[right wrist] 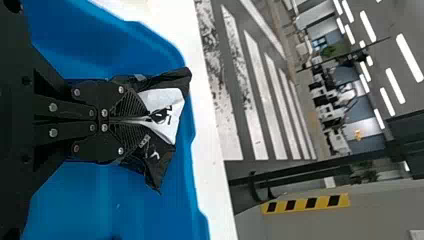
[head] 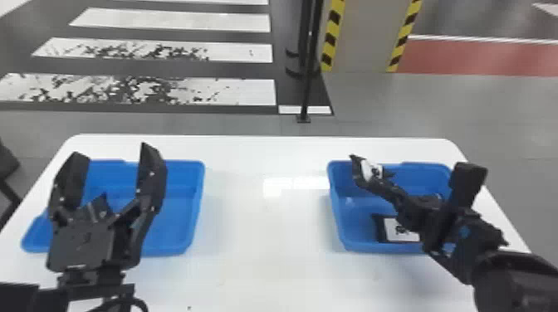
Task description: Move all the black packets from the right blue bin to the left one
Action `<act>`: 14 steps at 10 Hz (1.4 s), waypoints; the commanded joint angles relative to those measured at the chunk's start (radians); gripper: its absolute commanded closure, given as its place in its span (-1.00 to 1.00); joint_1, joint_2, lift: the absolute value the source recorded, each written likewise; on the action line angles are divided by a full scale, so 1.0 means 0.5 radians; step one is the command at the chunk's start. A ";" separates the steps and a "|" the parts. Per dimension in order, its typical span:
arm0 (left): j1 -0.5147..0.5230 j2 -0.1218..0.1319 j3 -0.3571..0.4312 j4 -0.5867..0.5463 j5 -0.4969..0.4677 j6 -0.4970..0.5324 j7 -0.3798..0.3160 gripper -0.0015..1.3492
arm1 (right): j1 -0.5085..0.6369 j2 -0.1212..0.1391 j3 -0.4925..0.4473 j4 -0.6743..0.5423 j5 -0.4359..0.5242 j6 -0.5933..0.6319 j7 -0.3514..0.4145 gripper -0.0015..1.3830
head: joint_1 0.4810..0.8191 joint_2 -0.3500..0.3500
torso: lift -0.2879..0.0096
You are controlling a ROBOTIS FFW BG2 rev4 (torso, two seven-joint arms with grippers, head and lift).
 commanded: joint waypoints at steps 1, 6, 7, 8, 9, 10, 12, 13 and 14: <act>-0.014 0.010 -0.046 0.000 0.077 -0.024 0.000 -0.76 | 0.053 0.009 -0.001 -0.142 -0.079 -0.167 0.055 0.67 | 0.27 -0.15 | -0.01; -0.117 0.090 -0.310 -0.029 0.336 0.099 -0.074 -0.64 | 0.004 -0.087 0.545 -0.456 -0.406 -0.446 0.208 0.67 | 0.18 0.14 | -0.01; -0.142 0.105 -0.326 -0.034 0.344 0.183 -0.120 -0.60 | -0.016 -0.099 0.633 -0.456 -0.402 -0.466 0.205 0.67 | 0.13 0.22 | -0.01; -0.146 0.108 -0.338 -0.039 0.352 0.256 -0.147 -0.60 | -0.016 -0.105 0.681 -0.451 -0.426 -0.471 0.205 0.67 | 0.13 0.26 | -0.01; -0.146 0.111 -0.338 -0.039 0.360 0.310 -0.172 -0.60 | -0.031 -0.111 0.745 -0.441 -0.450 -0.471 0.205 0.67 | 0.16 0.27 | -0.01; -0.151 0.114 -0.334 -0.039 0.368 0.345 -0.184 -0.60 | -0.050 -0.120 0.809 -0.437 -0.482 -0.471 0.205 0.67 | 0.19 0.28 | -0.01; -0.156 0.117 -0.334 -0.039 0.368 0.413 -0.209 -0.59 | -0.089 -0.139 0.920 -0.427 -0.538 -0.471 0.205 0.67 | 0.27 0.36 | -0.01; -0.161 0.124 -0.338 -0.039 0.372 0.448 -0.218 -0.60 | -0.094 -0.139 0.944 -0.422 -0.562 -0.471 0.205 0.67 | 0.27 0.38 | -0.01; -0.166 0.124 -0.338 -0.039 0.376 0.482 -0.227 -0.60 | -0.094 -0.139 0.972 -0.427 -0.590 -0.471 0.205 0.67 | 0.27 0.41 | -0.01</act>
